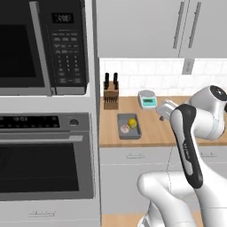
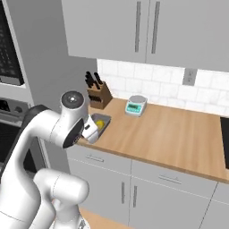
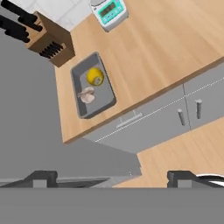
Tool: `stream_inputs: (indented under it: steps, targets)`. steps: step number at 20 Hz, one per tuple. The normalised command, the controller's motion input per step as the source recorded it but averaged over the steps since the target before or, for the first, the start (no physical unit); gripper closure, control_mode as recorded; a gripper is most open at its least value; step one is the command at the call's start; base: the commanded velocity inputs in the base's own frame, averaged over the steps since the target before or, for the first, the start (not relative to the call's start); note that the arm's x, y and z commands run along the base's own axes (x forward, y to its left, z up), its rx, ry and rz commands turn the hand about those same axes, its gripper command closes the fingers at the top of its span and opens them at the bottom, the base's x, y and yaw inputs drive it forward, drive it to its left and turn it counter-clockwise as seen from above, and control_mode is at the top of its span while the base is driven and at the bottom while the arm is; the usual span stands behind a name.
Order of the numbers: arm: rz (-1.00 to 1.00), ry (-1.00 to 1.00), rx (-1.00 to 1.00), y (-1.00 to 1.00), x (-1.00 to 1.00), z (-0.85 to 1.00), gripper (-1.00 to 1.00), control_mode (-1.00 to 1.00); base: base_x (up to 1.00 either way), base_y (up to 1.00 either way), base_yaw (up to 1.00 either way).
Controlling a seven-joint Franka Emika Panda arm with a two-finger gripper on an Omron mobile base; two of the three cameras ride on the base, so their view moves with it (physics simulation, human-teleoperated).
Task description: Take the meat container that has the fish and place it on the second highest rack of the freezer. Then take the vegetable container that has the lemon and garlic and place it on the highest rack of the freezer.
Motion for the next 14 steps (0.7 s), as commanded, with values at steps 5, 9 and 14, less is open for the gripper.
stream_inputs:
  steps: [5, 9, 14]
  targets:
    - [0.0, 0.0, 0.0, 0.0, 0.0, 0.0, -1.0, 1.0, 0.45, -0.08, 0.0]
    - [0.0, 0.0, 0.0, 0.03, 0.03, -0.01, -1.0, -1.0, 0.23, 0.04, 0.0]
    - [0.0, 0.01, 0.0, 0.09, 0.0, -0.25, -1.0, -1.0, 0.0, 0.0, 0.0]
